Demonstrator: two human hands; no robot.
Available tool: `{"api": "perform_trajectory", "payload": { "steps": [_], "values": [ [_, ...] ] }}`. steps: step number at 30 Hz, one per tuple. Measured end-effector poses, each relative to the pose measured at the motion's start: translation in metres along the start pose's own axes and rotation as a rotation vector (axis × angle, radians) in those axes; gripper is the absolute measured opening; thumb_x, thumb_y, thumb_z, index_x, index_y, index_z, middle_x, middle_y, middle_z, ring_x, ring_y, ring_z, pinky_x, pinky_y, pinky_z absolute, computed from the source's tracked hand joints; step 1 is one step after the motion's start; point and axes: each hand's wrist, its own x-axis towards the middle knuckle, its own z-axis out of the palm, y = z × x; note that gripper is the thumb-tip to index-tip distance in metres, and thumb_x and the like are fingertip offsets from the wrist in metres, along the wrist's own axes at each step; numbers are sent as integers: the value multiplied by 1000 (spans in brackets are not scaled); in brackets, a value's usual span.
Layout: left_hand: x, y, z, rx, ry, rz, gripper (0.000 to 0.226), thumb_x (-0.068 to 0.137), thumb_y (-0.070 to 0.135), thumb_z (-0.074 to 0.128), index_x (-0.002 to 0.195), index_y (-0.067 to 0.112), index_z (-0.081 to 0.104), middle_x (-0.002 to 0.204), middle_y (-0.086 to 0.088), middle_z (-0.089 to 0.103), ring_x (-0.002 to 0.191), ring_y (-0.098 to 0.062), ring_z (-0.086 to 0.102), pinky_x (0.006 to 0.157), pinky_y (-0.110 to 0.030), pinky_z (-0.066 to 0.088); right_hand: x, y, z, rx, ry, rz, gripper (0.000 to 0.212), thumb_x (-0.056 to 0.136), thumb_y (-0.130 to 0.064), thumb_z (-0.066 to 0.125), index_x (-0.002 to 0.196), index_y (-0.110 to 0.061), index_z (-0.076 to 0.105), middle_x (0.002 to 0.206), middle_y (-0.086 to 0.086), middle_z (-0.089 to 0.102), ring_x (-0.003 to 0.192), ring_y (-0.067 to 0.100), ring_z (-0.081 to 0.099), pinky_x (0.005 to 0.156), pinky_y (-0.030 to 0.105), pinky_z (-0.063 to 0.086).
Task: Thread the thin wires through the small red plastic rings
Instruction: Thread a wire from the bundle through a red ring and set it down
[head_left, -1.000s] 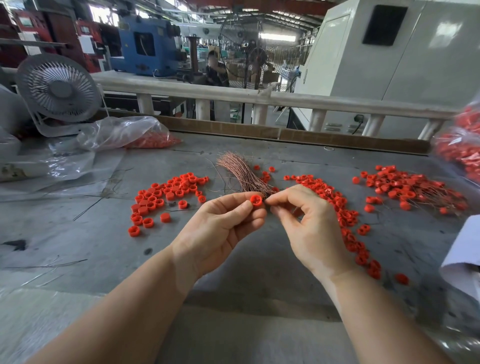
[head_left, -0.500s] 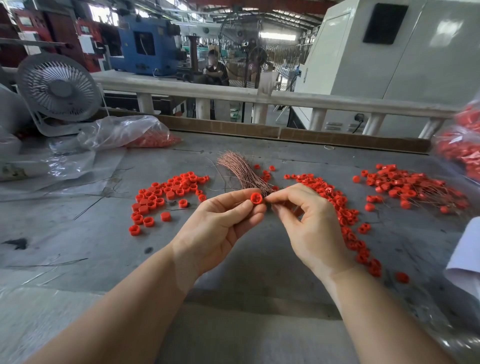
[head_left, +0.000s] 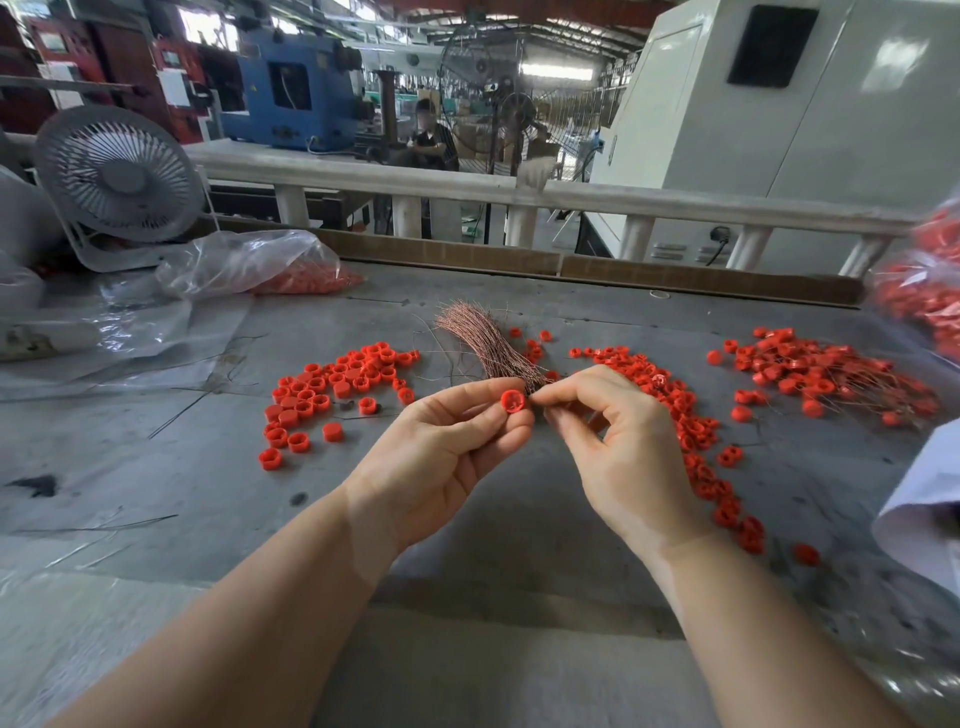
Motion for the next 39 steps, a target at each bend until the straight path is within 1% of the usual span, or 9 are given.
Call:
{"api": "perform_trajectory", "payload": {
  "steps": [5, 10, 14, 17, 23, 28, 32, 35, 39],
  "values": [
    [0, 1, -1, -3, 9, -13, 25, 68, -2, 54, 78, 7, 76, 71, -12, 68, 63, -14, 68, 59, -21, 56, 0, -1, 0, 0, -15, 5, 17, 81, 3, 64, 84, -11, 72, 79, -13, 57, 75, 3, 54, 72, 15, 42],
    [0, 2, -1, -10, 22, -26, 26, 72, -3, 53, 75, 7, 76, 72, -11, 69, 66, -13, 69, 60, -19, 56, 0, -1, 1, 4, -24, 20, 17, 80, 4, 64, 84, -11, 72, 79, -9, 60, 77, 6, 55, 74, 18, 43],
    [-1, 3, 1, -30, 30, -40, 26, 70, -4, 53, 75, 5, 76, 74, -12, 70, 66, -15, 69, 59, -20, 56, 0, -1, 0, 0, -26, 25, 18, 80, 5, 64, 84, -11, 72, 80, -8, 60, 78, 5, 55, 74, 15, 42],
    [-1, 4, 1, -44, 34, -51, 28, 78, -6, 49, 78, 1, 75, 75, -13, 70, 68, -16, 69, 62, -22, 57, 0, -1, 0, -5, -26, 29, 18, 80, 5, 65, 84, -10, 72, 79, -9, 60, 77, 4, 55, 74, 13, 41],
    [-1, 6, 1, -61, 40, -59, 24, 66, -1, 53, 75, 0, 75, 68, -13, 68, 67, -18, 70, 62, -22, 57, 0, -1, 0, -12, -27, 30, 17, 80, 5, 65, 84, -10, 72, 79, -10, 58, 77, 4, 53, 74, 12, 40],
    [-1, 5, 0, -41, 45, -59, 23, 65, -3, 56, 78, 0, 75, 79, -15, 71, 70, -17, 70, 64, -21, 57, 0, -2, 0, -7, -22, 34, 18, 79, 5, 65, 83, -11, 73, 79, -11, 58, 77, 4, 54, 74, 14, 42],
    [-1, 4, -1, -56, 47, -62, 24, 64, -4, 56, 79, 0, 74, 84, -17, 71, 74, -19, 71, 66, -22, 57, 0, -2, 0, -2, -20, 35, 18, 80, 5, 65, 83, -10, 72, 78, -15, 57, 75, 4, 54, 74, 13, 41],
    [-1, 4, -1, -66, 40, -66, 26, 64, -6, 55, 80, 0, 74, 85, -18, 71, 76, -20, 71, 68, -22, 57, 1, -2, 0, -3, -18, 32, 18, 80, 6, 64, 83, -9, 72, 79, -15, 56, 75, 1, 53, 73, 12, 40],
    [-1, 4, 0, -53, 41, -53, 25, 62, -6, 55, 76, 1, 75, 81, -16, 72, 73, -19, 71, 66, -21, 57, 0, -3, 0, 6, -22, 39, 18, 80, 6, 64, 83, -9, 72, 78, -16, 56, 75, 0, 53, 73, 13, 40]
  ]
}}
